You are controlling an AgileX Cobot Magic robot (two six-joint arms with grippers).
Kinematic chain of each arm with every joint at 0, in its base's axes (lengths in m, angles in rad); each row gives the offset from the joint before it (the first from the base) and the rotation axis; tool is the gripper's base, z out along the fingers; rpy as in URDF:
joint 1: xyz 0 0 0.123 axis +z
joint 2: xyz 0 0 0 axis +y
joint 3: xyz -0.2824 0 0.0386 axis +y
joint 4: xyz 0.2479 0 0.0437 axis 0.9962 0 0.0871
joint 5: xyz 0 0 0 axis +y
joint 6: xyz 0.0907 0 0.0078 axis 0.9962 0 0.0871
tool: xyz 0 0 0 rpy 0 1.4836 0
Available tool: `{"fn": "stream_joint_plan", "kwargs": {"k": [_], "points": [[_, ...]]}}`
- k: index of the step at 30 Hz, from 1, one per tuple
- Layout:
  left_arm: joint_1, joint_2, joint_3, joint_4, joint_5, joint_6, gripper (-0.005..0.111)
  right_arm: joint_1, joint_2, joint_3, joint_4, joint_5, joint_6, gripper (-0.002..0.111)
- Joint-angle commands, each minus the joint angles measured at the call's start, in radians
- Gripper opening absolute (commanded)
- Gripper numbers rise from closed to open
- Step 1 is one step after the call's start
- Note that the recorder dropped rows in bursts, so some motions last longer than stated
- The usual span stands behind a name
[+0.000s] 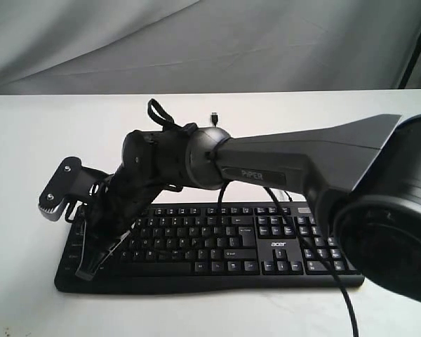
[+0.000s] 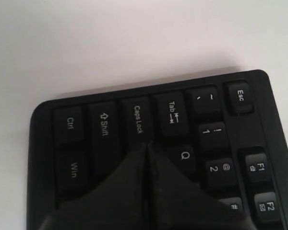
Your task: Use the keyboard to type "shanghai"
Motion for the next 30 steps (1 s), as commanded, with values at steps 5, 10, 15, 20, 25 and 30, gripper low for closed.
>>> {"fn": "stream_joint_plan", "kwargs": {"k": [5, 10, 15, 20, 25, 30], "points": [[-0.006, -0.002, 0.002, 0.0, -0.006, -0.003, 0.0, 0.003, 0.004, -0.006, 0.012, -0.001, -0.011, 0.0], [-0.006, -0.002, 0.002, 0.0, -0.006, -0.003, 0.0, 0.003, -0.034, -0.006, -0.009, -0.001, -0.011, 0.0], [-0.006, -0.002, 0.002, 0.0, -0.006, -0.003, 0.0, -0.028, -0.112, 0.049, -0.07, 0.017, 0.019, 0.0], [-0.006, -0.002, 0.002, 0.0, -0.006, -0.003, 0.0, -0.096, -0.224, 0.245, -0.074, -0.053, 0.059, 0.0], [-0.006, -0.002, 0.002, 0.0, -0.006, -0.003, 0.0, -0.148, -0.306, 0.422, -0.065, -0.155, 0.096, 0.0], [-0.006, -0.002, 0.002, 0.0, -0.006, -0.003, 0.0, -0.159, -0.31, 0.467, -0.052, -0.185, 0.096, 0.0]]}}
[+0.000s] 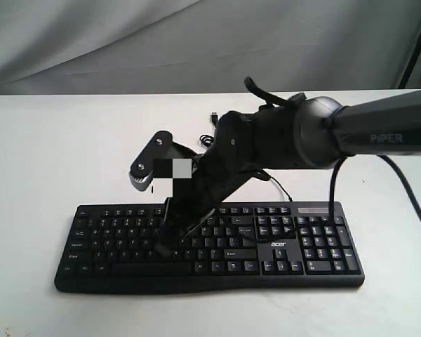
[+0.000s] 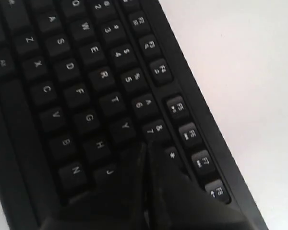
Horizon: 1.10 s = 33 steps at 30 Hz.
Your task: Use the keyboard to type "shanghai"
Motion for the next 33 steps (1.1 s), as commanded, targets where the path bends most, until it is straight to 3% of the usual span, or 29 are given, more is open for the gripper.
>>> {"fn": "stream_joint_plan", "kwargs": {"k": [1, 33], "points": [[-0.006, -0.002, 0.002, 0.0, -0.006, -0.003, 0.0, -0.006, -0.009, 0.026, 0.011, -0.033, 0.002, 0.0], [-0.006, -0.002, 0.002, 0.0, -0.006, -0.003, 0.0, -0.023, 0.022, 0.026, -0.029, -0.01, 0.036, 0.0]]}}
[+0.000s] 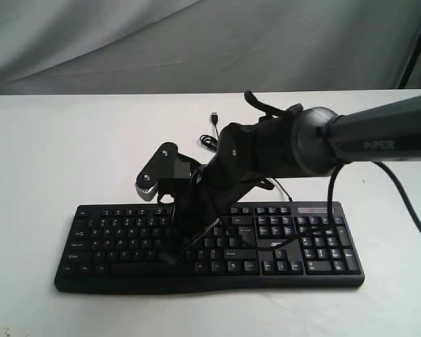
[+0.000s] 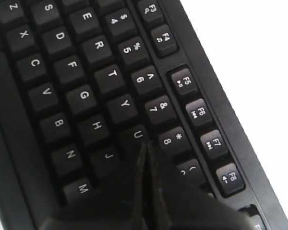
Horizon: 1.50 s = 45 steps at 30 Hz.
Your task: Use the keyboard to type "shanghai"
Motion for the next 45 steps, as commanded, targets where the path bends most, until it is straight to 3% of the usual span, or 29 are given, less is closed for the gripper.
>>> {"fn": "stream_joint_plan", "kwargs": {"k": [1, 28, 39, 45], "points": [[-0.006, -0.002, 0.002, 0.0, -0.006, -0.003, 0.0, -0.019, 0.0, 0.003, -0.026, -0.001, 0.025, 0.0], [-0.006, -0.002, 0.002, 0.0, -0.006, -0.003, 0.0, -0.016, 0.033, 0.003, -0.018, 0.005, 0.013, 0.0], [-0.006, -0.002, 0.002, 0.0, -0.006, -0.003, 0.0, -0.016, -0.091, 0.003, -0.036, 0.027, 0.011, 0.0], [-0.006, -0.002, 0.002, 0.0, -0.006, -0.003, 0.0, -0.03, -0.296, 0.051, -0.101, 0.036, 0.032, 0.0]]}}
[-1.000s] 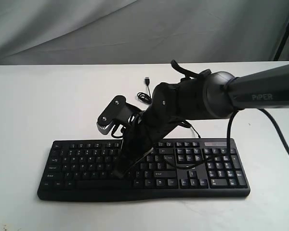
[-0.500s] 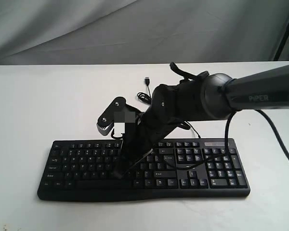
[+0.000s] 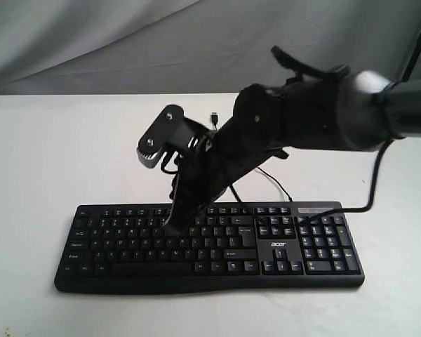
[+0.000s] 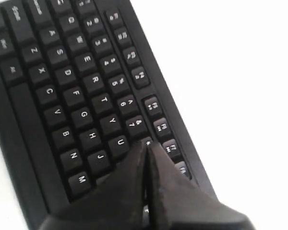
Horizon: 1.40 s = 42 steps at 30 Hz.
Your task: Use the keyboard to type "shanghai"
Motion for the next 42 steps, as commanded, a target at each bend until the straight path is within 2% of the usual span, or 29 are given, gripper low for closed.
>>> {"fn": "stream_joint_plan", "kwargs": {"k": [1, 5, 9, 19, 22, 23, 25, 27, 31, 37, 42], "points": [[-0.006, -0.002, 0.002, 0.0, -0.006, -0.003, 0.0, -0.023, -0.191, 0.062, -0.072, -0.004, 0.025, 0.0], [-0.006, -0.002, 0.002, 0.0, -0.006, -0.003, 0.0, -0.073, -0.372, 0.114, -0.133, 0.018, 0.137, 0.0], [-0.006, -0.002, 0.002, 0.0, -0.006, -0.003, 0.0, -0.083, -0.496, 0.115, -0.129, -0.005, 0.139, 0.0], [-0.006, -0.002, 0.002, 0.0, -0.006, -0.003, 0.0, -0.083, -0.641, 0.115, -0.129, -0.043, 0.142, 0.0], [-0.006, -0.002, 0.002, 0.0, -0.006, -0.003, 0.0, -0.094, -0.667, 0.115, -0.143, -0.168, 0.174, 0.0], [-0.006, -0.002, 0.002, 0.0, -0.006, -0.003, 0.0, -0.122, -0.682, 0.117, -0.116, -0.213, 0.3, 0.0], [-0.006, -0.002, 0.002, 0.0, -0.006, -0.003, 0.0, -0.183, -0.719, 0.122, -0.153, -0.182, 0.47, 0.0], [-0.006, -0.002, 0.002, 0.0, -0.006, -0.003, 0.0, -0.257, -0.773, 0.163, -0.183, -0.159, 0.572, 0.0], [-0.006, -0.002, 0.002, 0.0, -0.006, -0.003, 0.0, -0.431, -0.924, 0.33, -0.188, -0.172, 0.586, 0.0], [-0.006, -0.002, 0.002, 0.0, -0.006, -0.003, 0.0, -0.691, -1.231, 0.66, -0.192, -0.334, 0.651, 0.0], [-0.006, -0.002, 0.002, 0.0, -0.006, -0.003, 0.0, -0.819, -1.48, 0.869, -0.226, -0.402, 0.675, 0.0]]}}
